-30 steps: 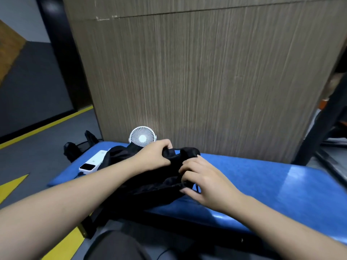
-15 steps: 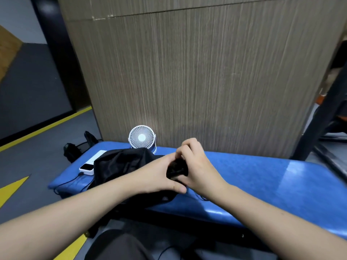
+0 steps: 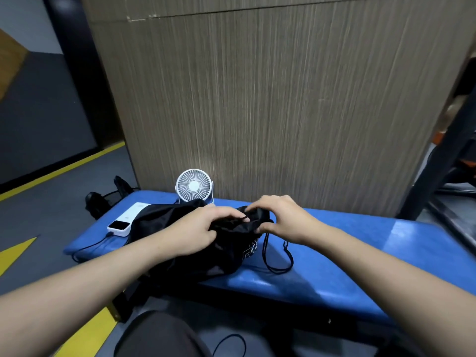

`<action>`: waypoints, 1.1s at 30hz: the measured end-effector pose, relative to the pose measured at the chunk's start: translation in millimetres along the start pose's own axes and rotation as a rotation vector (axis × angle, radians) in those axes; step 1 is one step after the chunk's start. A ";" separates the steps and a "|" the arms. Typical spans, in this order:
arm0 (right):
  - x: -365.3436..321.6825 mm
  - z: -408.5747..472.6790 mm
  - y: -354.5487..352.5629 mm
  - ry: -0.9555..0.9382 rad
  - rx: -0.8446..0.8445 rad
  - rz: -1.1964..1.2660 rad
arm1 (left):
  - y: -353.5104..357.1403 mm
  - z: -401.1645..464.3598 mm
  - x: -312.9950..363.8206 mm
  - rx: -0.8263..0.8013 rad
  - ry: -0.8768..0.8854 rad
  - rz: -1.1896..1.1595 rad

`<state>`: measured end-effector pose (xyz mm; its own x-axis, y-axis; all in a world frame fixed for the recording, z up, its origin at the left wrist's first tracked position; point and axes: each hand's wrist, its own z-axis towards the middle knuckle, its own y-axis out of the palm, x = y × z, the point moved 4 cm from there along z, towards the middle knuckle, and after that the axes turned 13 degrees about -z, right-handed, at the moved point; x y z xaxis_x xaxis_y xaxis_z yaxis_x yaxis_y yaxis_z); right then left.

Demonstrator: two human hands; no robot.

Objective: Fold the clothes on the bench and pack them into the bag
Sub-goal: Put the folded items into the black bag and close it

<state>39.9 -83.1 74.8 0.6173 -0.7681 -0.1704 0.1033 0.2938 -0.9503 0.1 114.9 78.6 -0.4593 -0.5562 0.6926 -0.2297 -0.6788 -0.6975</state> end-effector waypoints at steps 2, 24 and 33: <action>-6.8 3.3 -1.8 -0.047 -0.011 -0.020 | -2.5 -2.8 0.7 -0.004 -0.018 0.036; -27.0 -0.4 -14.0 0.180 -0.028 0.439 | 13.4 -2.0 7.6 0.088 -0.143 -0.024; -20.5 -4.8 -26.1 0.116 -0.056 0.078 | 33.6 14.9 6.4 0.156 -0.193 0.002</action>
<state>20.8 -77.8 101.8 0.5270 -0.8058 -0.2702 0.0132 0.3256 -0.9454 2.2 81.3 62.3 -0.2839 -0.6287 0.7239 -0.0871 -0.7350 -0.6725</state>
